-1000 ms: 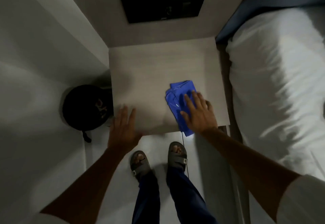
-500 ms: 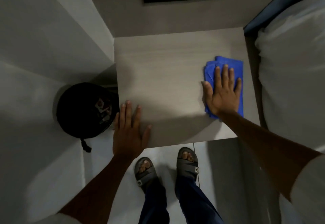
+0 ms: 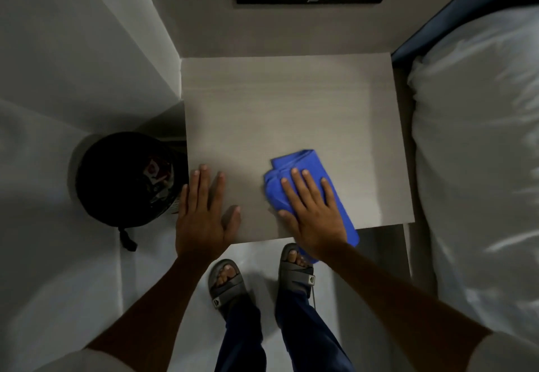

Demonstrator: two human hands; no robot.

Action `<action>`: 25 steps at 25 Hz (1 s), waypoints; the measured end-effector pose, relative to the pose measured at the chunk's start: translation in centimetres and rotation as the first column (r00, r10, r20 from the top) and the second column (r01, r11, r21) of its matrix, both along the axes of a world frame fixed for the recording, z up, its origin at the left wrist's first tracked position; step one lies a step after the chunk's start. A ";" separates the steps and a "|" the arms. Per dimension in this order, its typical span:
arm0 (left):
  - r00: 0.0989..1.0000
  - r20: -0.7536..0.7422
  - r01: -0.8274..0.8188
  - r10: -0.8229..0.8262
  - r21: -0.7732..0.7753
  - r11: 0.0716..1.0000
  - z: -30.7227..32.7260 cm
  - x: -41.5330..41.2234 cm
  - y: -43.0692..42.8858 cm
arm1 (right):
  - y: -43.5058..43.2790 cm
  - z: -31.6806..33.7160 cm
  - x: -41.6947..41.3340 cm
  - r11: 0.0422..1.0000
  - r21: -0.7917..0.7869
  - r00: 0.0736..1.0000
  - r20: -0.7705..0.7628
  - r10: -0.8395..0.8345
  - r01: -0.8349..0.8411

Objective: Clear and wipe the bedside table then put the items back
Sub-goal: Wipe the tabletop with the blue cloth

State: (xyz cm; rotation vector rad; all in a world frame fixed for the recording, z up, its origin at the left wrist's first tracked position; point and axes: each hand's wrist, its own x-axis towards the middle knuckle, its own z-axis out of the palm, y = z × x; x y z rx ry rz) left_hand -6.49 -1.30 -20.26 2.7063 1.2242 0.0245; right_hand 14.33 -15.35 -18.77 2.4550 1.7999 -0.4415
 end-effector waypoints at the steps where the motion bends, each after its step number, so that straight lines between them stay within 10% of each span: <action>1: 1.000 -0.002 -0.007 0.007 0.003 1.000 0.0 0.1 0.0 | -1.1 0.1 1.3 0.999 -0.016 0.999 0.027 -0.045 0.045; 8: 0.999 -0.050 -0.003 0.000 -0.057 0.998 0.3 0.2 0.2 | 2.7 1.1 7.3 0.895 -0.006 0.895 0.013 -0.446 0.446; 14: 1.000 -0.026 0.010 -0.012 -0.049 0.999 0.1 0.1 0.2 | 6.6 0.3 -2.1 0.999 0.031 0.999 -0.015 -0.039 0.040; 25: 0.999 -0.055 -0.006 0.001 -0.099 0.995 0.3 0.4 0.3 | 0.8 0.4 13.2 0.891 0.001 0.891 0.010 -0.455 0.455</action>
